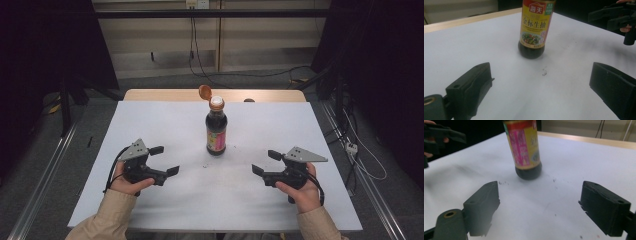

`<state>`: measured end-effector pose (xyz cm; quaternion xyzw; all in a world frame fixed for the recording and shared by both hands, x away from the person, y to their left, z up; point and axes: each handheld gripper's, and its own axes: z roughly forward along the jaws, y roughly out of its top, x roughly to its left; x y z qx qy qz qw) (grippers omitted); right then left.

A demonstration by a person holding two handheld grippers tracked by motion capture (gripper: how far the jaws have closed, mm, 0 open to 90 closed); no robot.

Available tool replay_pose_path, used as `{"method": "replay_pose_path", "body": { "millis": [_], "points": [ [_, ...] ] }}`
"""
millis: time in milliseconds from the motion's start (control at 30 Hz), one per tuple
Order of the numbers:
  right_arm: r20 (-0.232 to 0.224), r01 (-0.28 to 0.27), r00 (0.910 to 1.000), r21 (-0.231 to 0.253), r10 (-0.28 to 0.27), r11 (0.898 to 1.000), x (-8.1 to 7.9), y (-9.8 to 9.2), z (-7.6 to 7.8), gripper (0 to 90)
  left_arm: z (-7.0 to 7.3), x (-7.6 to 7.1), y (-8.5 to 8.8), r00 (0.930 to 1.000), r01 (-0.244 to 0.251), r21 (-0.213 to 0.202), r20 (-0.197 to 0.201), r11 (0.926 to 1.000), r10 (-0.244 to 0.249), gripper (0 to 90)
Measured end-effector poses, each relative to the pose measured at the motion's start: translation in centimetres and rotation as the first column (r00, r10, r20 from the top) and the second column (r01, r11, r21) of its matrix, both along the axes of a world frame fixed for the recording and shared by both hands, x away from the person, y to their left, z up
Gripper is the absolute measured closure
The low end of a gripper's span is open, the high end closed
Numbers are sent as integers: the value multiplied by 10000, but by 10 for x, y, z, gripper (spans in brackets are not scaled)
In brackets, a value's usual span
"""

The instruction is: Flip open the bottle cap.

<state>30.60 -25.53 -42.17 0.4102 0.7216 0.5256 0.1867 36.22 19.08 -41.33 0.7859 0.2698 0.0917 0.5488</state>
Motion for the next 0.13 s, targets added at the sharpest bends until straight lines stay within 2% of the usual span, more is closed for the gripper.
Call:
{"method": "replay_pose_path", "body": {
  "millis": [133],
  "points": [
    [-7,67,10000,-72,-67,10000,-6,-5,-5,142,-6,-3,15,9997,-228,-44,-96,9997,228,41]
  ]
}}
